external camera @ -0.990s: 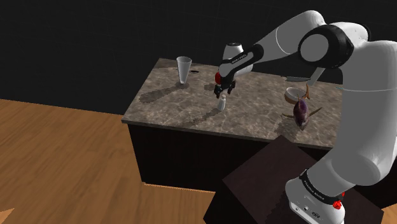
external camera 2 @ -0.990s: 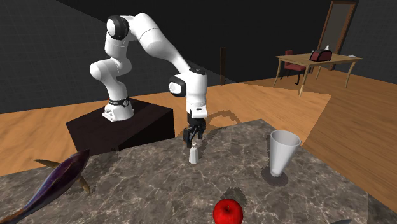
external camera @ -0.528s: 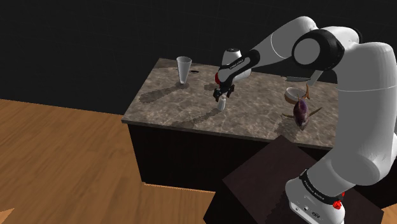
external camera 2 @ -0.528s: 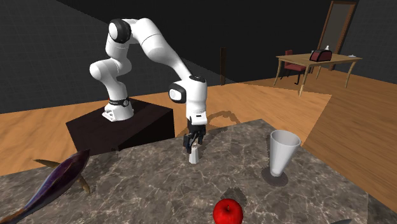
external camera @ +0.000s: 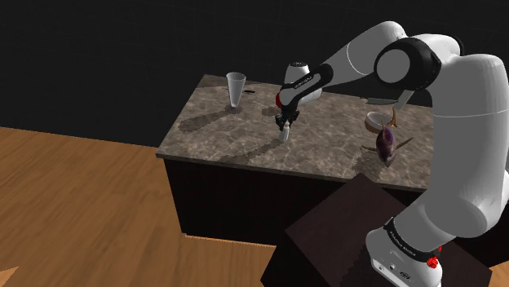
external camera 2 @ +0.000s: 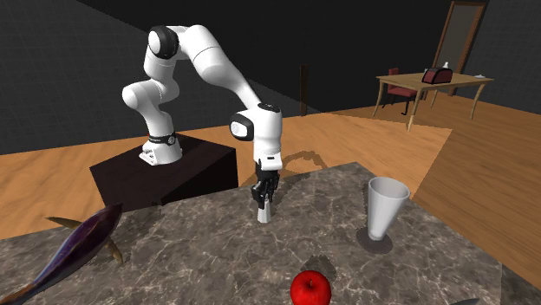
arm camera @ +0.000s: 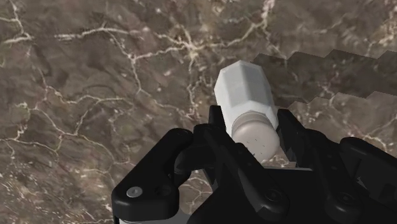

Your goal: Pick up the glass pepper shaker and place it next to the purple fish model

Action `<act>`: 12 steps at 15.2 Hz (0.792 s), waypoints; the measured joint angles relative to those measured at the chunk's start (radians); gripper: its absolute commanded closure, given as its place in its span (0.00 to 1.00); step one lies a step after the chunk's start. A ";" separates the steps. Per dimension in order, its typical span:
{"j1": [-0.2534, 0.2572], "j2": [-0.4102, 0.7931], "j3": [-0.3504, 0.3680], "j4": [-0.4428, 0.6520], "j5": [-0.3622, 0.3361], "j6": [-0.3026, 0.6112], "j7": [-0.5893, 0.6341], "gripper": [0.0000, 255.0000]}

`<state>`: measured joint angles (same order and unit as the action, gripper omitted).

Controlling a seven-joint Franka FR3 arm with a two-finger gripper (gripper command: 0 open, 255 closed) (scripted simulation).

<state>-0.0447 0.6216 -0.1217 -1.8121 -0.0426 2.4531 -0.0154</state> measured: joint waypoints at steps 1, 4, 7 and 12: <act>0.000 0.000 0.000 0.000 0.000 0.000 0.000 1.00; 0.000 0.000 0.000 0.000 0.000 0.000 0.000 1.00; 0.000 0.000 0.000 0.000 0.000 0.000 0.000 1.00; 0.000 -0.030 -0.002 -0.005 -0.002 -0.025 -0.003 1.00</act>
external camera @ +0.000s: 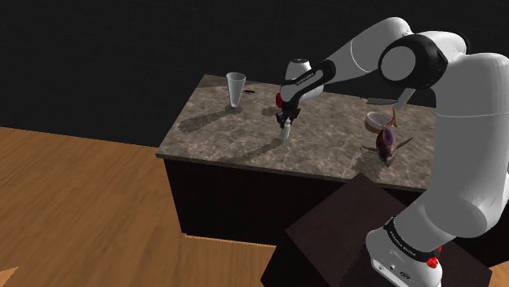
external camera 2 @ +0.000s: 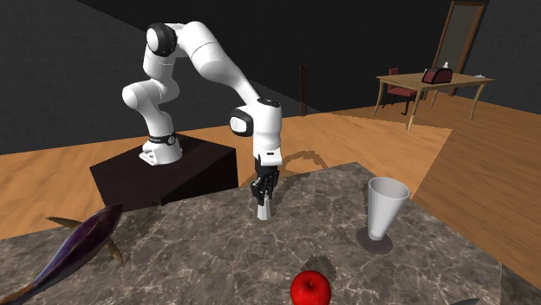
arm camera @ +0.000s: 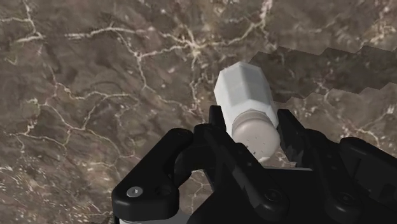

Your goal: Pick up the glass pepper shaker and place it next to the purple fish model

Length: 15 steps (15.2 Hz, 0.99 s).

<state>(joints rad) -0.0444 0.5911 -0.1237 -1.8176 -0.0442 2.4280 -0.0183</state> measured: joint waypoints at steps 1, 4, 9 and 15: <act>0.000 -0.007 0.000 0.002 0.000 -0.009 -0.001 1.00; 0.002 -0.035 -0.002 -0.001 -0.002 -0.034 -0.002 1.00; 0.005 -0.081 -0.004 0.006 -0.005 -0.087 -0.003 1.00; 0.008 -0.131 -0.007 0.017 -0.008 -0.147 -0.005 1.00</act>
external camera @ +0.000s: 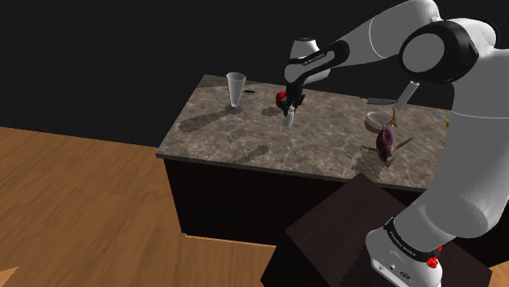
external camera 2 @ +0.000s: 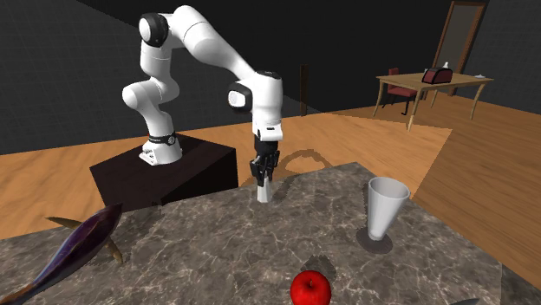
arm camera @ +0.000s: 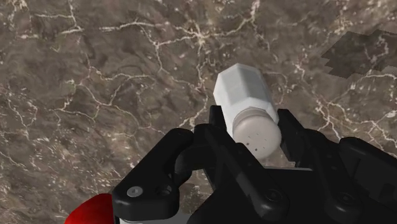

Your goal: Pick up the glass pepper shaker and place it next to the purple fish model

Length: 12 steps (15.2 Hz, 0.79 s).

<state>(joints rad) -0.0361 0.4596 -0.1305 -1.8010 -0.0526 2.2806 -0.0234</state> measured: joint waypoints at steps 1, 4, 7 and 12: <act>0.000 -0.006 0.000 0.005 0.000 -0.012 -0.001 1.00; 0.002 -0.026 -0.001 0.018 -0.002 -0.044 -0.001 1.00; 0.003 -0.049 -0.002 0.027 -0.003 -0.076 -0.003 1.00; 0.004 -0.079 -0.003 0.051 -0.005 -0.130 -0.006 1.00</act>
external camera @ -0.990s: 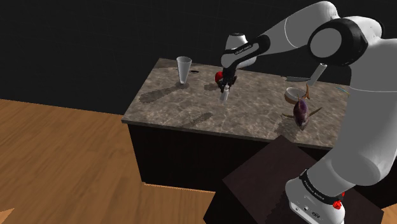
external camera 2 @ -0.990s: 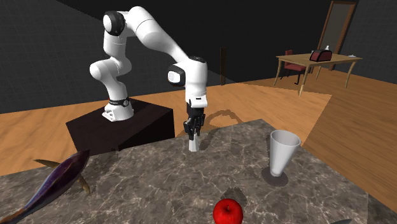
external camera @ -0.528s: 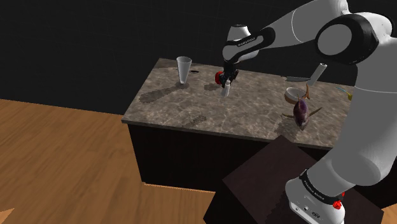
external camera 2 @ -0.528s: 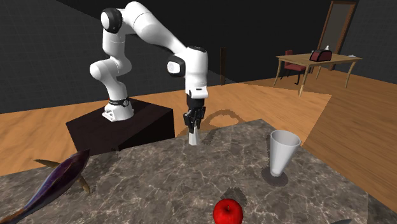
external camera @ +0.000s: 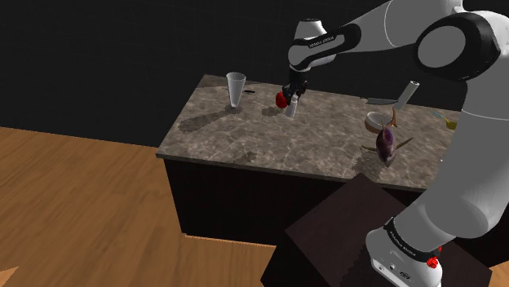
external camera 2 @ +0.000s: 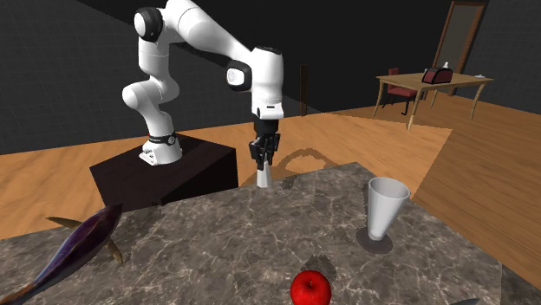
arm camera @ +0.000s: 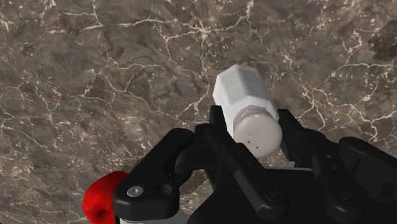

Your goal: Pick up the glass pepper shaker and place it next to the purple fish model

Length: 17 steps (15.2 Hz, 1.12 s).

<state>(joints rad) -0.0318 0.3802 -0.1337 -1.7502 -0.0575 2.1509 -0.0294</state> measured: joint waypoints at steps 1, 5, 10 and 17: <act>0.000 -0.004 0.000 0.009 0.000 -0.014 -0.001 1.00; 0.000 -0.024 -0.001 0.036 -0.001 -0.059 -0.005 1.00; 0.002 -0.047 -0.002 0.067 -0.002 -0.114 -0.006 1.00; -0.007 -0.102 -0.009 0.064 -0.006 -0.164 -0.026 1.00</act>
<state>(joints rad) -0.0388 0.2784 -0.1428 -1.6857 -0.0634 1.9869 -0.0558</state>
